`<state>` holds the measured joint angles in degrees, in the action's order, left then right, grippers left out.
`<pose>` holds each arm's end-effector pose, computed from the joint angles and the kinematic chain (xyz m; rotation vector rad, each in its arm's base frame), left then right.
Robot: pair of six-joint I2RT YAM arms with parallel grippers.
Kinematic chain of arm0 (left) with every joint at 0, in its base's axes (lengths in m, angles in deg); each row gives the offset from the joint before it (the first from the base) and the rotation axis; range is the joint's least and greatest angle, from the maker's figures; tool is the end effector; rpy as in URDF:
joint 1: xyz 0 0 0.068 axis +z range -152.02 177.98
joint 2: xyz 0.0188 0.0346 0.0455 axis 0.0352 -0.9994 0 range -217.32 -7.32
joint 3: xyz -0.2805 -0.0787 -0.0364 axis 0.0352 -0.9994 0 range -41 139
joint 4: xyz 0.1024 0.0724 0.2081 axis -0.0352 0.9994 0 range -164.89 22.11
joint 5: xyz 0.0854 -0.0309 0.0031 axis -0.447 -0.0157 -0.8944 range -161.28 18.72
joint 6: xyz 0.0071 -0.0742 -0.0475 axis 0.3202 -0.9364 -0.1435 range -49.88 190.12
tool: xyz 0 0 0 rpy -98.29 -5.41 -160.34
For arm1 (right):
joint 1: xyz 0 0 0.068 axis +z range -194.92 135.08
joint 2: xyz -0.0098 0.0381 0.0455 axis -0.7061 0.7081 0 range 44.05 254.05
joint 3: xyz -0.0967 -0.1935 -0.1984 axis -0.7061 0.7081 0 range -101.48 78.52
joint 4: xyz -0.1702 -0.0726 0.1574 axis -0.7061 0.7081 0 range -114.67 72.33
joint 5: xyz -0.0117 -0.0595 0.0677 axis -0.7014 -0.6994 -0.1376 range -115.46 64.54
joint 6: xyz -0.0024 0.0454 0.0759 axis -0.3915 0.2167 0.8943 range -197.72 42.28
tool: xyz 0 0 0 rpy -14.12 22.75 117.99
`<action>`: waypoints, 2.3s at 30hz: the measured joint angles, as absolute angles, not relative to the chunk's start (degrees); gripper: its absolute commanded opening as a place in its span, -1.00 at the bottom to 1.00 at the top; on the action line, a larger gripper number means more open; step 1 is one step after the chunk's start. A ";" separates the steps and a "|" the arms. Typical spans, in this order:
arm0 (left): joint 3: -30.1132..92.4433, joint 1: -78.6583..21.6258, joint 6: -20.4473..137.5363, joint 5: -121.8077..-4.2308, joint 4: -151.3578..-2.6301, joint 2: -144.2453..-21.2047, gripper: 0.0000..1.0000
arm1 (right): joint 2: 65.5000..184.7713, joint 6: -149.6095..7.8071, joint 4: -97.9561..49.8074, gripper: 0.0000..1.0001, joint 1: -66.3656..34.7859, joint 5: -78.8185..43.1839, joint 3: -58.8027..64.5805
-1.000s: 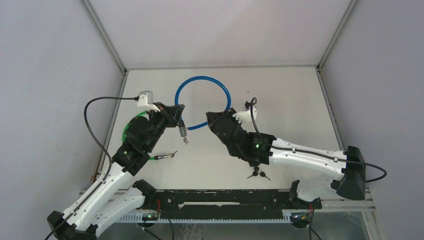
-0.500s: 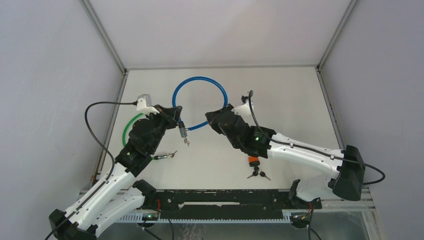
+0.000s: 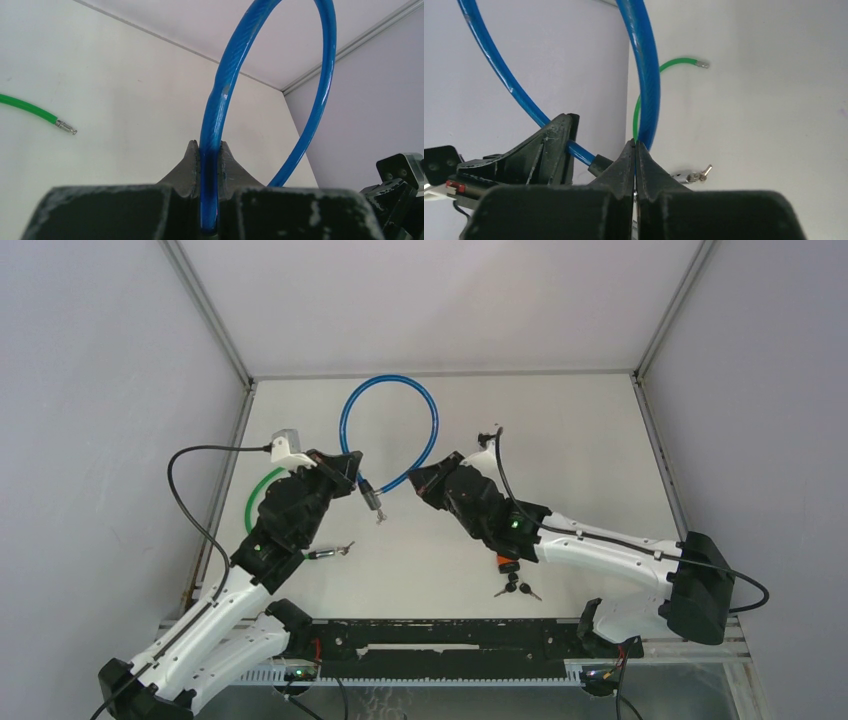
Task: Lock with the key
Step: Lock the lock.
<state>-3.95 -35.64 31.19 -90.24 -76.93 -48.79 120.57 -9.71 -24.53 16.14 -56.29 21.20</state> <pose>0.1669 -0.0803 0.3388 -0.3375 1.6222 -0.7085 0.1897 0.2600 0.3268 0.5005 1.9305 1.0206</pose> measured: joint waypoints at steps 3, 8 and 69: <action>-3.99 -35.64 31.10 -90.22 -76.96 -48.79 -1.00 | 120.57 -9.90 -25.75 -0.27 15.62 -55.09 21.20; -4.71 -35.64 31.14 -90.20 -76.89 -48.66 -1.00 | 120.57 -10.60 -28.13 0.06 14.96 -52.68 21.23; -6.61 -34.88 33.22 -92.03 -76.56 -46.67 -1.00 | 127.93 -10.56 -37.27 -0.36 10.72 -40.62 23.94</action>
<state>-6.61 -34.88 33.22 -92.03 -76.56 -46.67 127.93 -10.56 -37.27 10.72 -40.62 23.94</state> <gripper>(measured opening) 0.079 0.074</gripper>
